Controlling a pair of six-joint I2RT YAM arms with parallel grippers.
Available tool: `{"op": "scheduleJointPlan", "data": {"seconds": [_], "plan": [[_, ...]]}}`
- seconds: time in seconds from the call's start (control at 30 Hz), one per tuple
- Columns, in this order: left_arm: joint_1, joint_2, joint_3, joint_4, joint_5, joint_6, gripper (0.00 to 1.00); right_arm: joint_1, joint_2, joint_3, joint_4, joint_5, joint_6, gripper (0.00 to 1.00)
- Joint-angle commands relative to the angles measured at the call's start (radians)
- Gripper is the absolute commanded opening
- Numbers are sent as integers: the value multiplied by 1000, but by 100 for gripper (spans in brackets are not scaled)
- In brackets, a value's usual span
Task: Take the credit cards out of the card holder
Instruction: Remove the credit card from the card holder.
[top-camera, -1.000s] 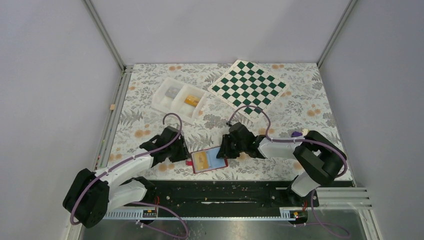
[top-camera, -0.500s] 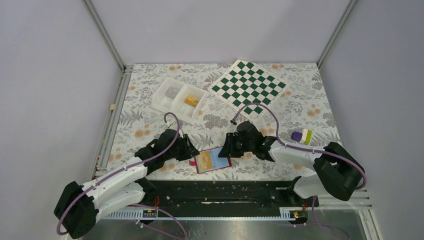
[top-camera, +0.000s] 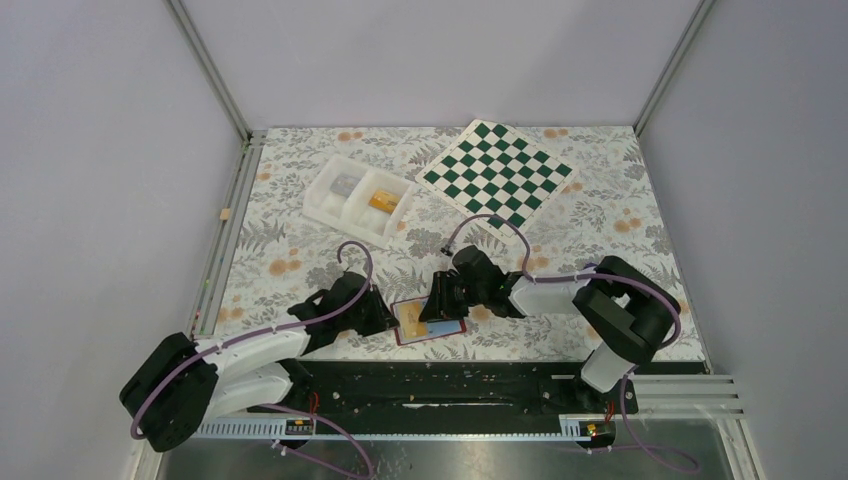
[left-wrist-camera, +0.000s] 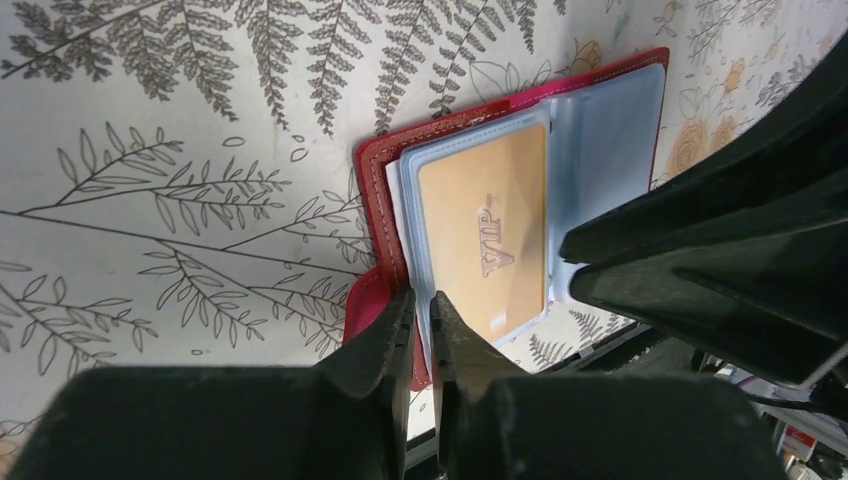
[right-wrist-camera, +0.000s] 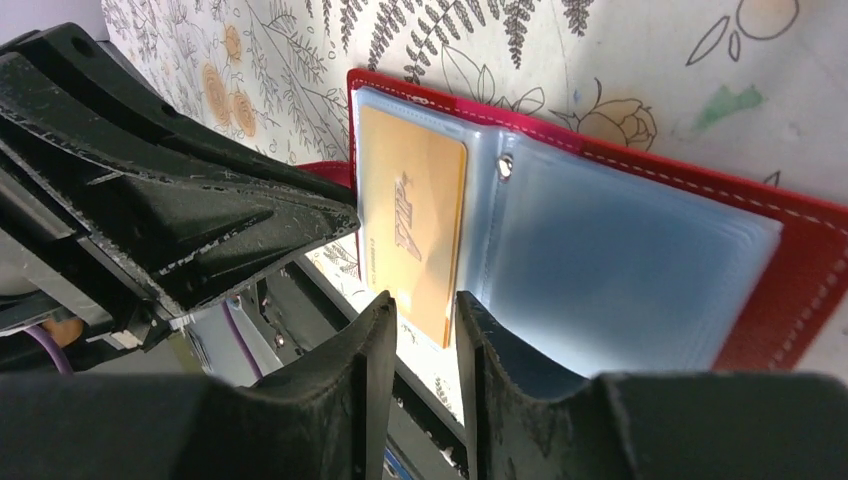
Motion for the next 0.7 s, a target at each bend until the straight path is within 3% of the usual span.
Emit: {"op": "scheduleJointPlan", "data": {"seconds": [0.0,0.5,0.67], "plan": [[-3,32,-40,90,-13,-21,11,10,39,42,63,-25,6,36],[-3,25,-28,24,-44,-8,7,11,36,37,34,27,-9,38],[-3,-60,-3,6,-31,-1,7,11,-5,16,46,29,-2,36]]}}
